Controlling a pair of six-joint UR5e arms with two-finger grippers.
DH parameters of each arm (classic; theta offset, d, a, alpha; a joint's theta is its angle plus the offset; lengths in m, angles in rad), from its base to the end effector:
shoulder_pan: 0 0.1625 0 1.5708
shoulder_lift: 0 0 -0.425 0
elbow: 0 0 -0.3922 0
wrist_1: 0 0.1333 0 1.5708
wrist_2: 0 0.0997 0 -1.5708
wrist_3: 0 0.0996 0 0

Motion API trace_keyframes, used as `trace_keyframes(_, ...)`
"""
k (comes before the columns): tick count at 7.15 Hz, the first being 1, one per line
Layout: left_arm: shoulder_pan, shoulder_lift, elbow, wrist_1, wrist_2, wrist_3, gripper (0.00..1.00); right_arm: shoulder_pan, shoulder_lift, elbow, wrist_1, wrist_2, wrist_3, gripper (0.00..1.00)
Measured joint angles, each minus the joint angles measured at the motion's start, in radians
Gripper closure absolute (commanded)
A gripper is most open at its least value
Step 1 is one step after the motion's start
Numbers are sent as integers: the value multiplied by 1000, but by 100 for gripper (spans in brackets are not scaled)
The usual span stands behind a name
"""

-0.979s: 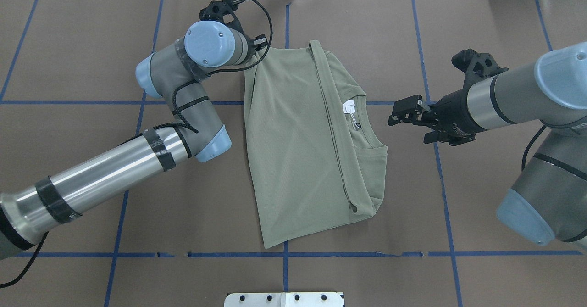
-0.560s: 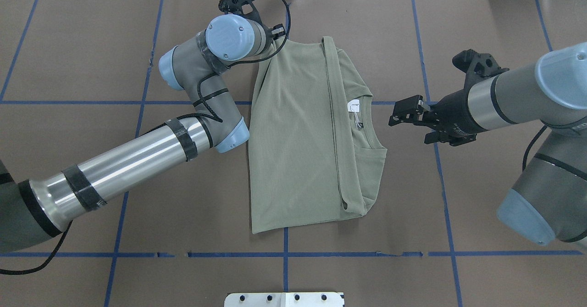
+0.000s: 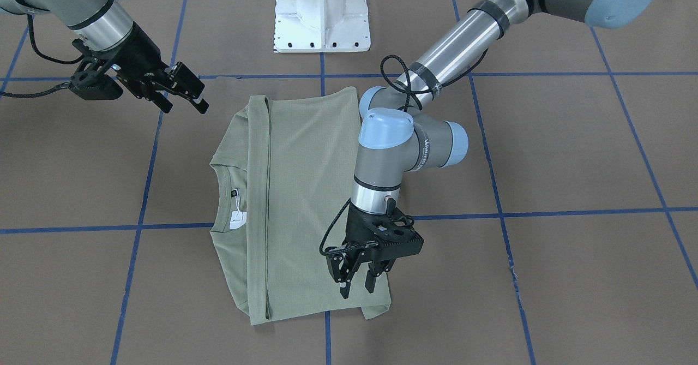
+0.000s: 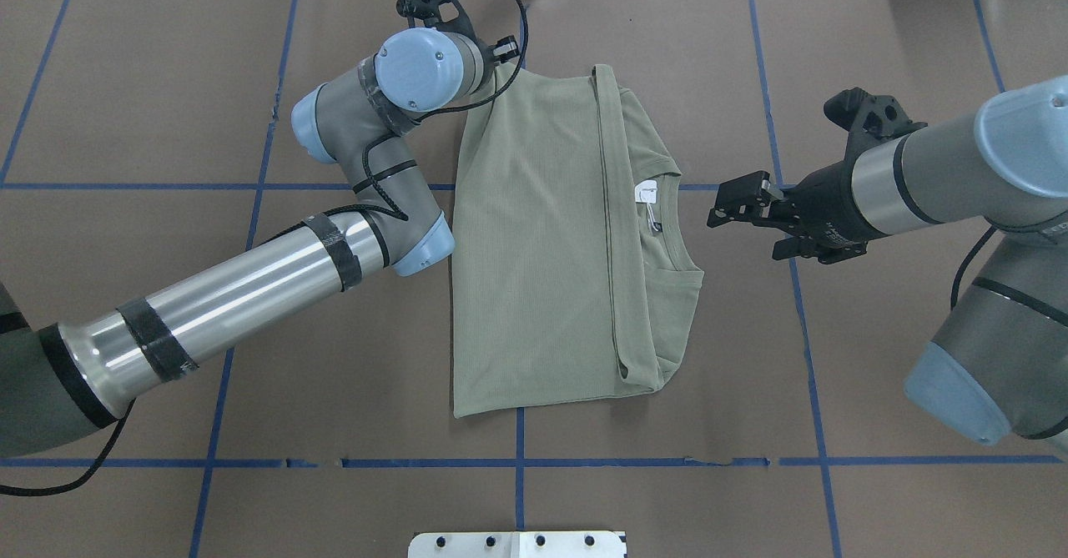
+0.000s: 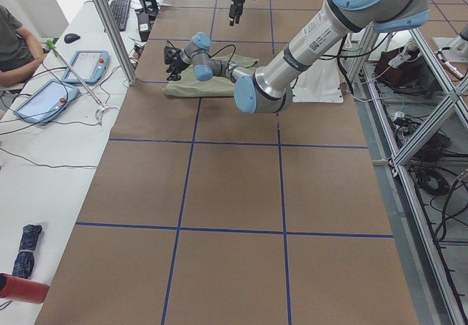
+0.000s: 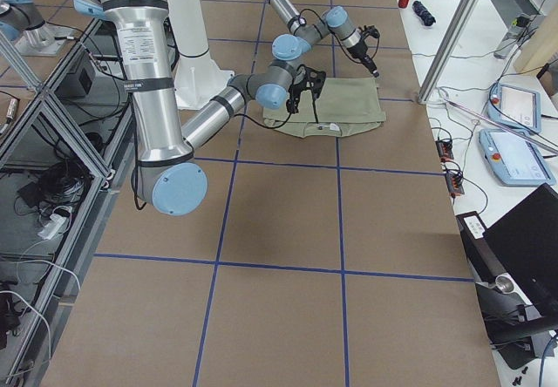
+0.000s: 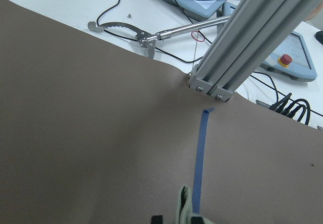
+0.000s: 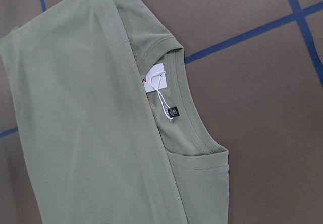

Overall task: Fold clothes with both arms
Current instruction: 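Push the shirt farther from the robot with the left gripper, then release, then lift the left gripper away while the right gripper moves onto the shirt's side edge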

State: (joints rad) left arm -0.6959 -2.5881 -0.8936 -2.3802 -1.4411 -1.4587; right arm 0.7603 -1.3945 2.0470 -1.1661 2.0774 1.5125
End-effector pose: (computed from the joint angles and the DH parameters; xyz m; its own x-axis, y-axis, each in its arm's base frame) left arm 0.5680 -0.6649 0.2045 0.3931 -0.1838 -0.9009 0.6866 0.7104 0.1546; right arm -0.3117 -0.4137 0.2987 0.3727 0.2841 0.8834 -0.2751 0.9430 -0.1872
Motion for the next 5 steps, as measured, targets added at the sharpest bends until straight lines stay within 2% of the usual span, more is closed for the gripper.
trace_keyframes(1, -15, -1, -2, 1, -8, -1, 0, 0, 0, -3, -1, 0, 0, 0)
trace_keyframes(2, -47, 1, -6, 7, -67, 2, 0, -2, -1, -9, -2, -2, -1, 0)
trace_keyframes(3, -85, 11, -16, 25, -179, 6, 0, -5, -1, -16, -3, -7, -9, 0)
trace_keyframes(4, -110, 45, -61, 60, -276, 15, 0, -9, 0, -22, -10, -11, -35, 0)
trace_keyframes(5, -121, 117, -166, 119, -337, 45, 0, -13, 8, -27, -40, -14, -95, 0)
